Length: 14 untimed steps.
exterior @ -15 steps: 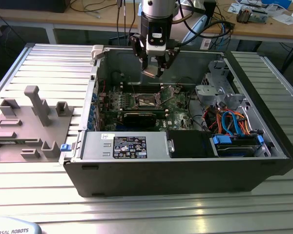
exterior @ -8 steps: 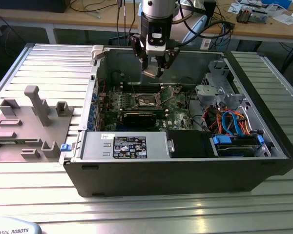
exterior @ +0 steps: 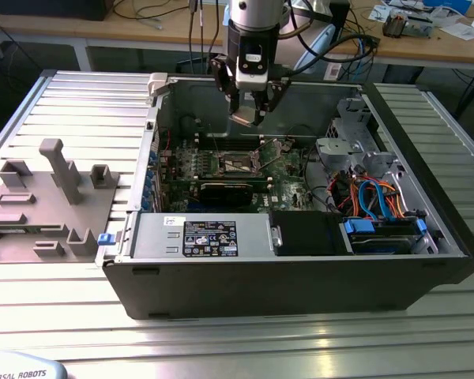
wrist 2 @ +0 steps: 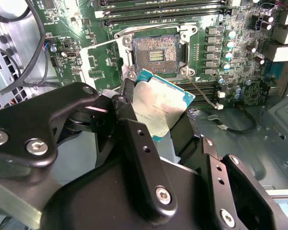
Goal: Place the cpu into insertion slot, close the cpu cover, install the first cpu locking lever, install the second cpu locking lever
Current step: 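Place the cpu into insertion slot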
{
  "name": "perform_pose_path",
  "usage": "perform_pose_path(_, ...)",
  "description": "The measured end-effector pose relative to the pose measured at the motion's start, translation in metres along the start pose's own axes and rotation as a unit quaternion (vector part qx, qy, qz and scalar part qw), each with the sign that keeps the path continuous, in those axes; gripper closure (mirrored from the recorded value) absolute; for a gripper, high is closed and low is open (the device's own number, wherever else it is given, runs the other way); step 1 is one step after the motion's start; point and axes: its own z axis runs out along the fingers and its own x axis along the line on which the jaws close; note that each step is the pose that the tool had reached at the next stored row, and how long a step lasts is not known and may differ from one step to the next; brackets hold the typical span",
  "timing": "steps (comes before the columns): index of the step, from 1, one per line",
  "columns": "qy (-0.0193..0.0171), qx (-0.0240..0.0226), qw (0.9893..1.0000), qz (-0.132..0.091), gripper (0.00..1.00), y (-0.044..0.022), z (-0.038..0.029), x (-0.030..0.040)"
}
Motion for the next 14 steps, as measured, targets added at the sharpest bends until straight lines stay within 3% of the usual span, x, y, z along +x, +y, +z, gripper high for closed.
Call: perform_pose_path(14,-0.0004,0.0000,1.0000,0.005,0.45,-0.0001,0.0010,0.0000)
